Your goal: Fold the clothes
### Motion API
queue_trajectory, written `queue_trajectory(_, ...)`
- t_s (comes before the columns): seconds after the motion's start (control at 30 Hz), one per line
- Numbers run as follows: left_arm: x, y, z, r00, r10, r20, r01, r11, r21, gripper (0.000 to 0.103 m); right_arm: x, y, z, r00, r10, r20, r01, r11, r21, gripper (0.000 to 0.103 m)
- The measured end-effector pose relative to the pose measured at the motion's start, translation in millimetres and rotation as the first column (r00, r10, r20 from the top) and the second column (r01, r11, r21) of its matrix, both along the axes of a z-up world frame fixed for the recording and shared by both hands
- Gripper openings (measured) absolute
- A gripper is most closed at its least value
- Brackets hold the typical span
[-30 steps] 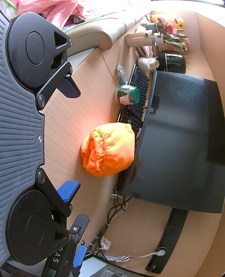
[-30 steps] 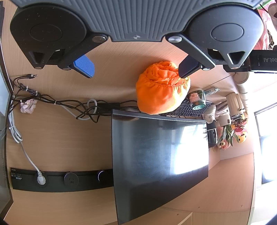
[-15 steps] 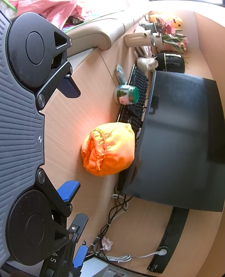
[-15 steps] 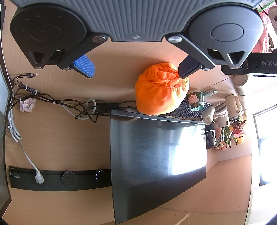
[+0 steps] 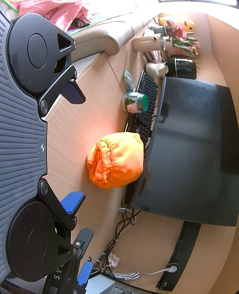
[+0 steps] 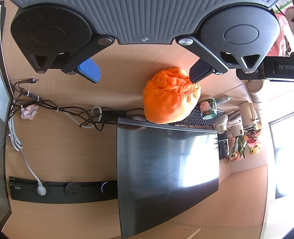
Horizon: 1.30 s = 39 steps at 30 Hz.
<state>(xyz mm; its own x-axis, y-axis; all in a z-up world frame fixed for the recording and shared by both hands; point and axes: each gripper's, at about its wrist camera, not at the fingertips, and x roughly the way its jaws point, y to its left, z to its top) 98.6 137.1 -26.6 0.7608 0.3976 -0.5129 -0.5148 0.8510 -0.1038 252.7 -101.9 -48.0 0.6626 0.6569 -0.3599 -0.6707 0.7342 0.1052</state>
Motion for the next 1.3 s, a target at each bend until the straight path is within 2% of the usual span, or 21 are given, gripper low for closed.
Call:
queue_trajectory(0.33, 1, -1, 0, 1.0, 0.0, -0.009, 0.0, 1.0, 0.025, 0.103, -2, 1, 0, 1.0, 0.0, 0.001, 0.0, 1.0, -0.008, 0.103)
queue_trajectory(0.57, 2, 5, -4, 0.999, 0.033, -0.027, -0.033, 0.999, 0.002, 0.103, 0, 2, -2, 1.0, 0.006, -0.006, -0.006, 1.0, -0.012, 0.103)
queue_trajectory(1.3, 12, 8, -7, 0.999, 0.013, -0.045, -0.012, 1.0, 0.007, 0.103, 7, 6, -5, 1.0, 0.008, -0.01, -0.009, 1.0, -0.02, 0.103)
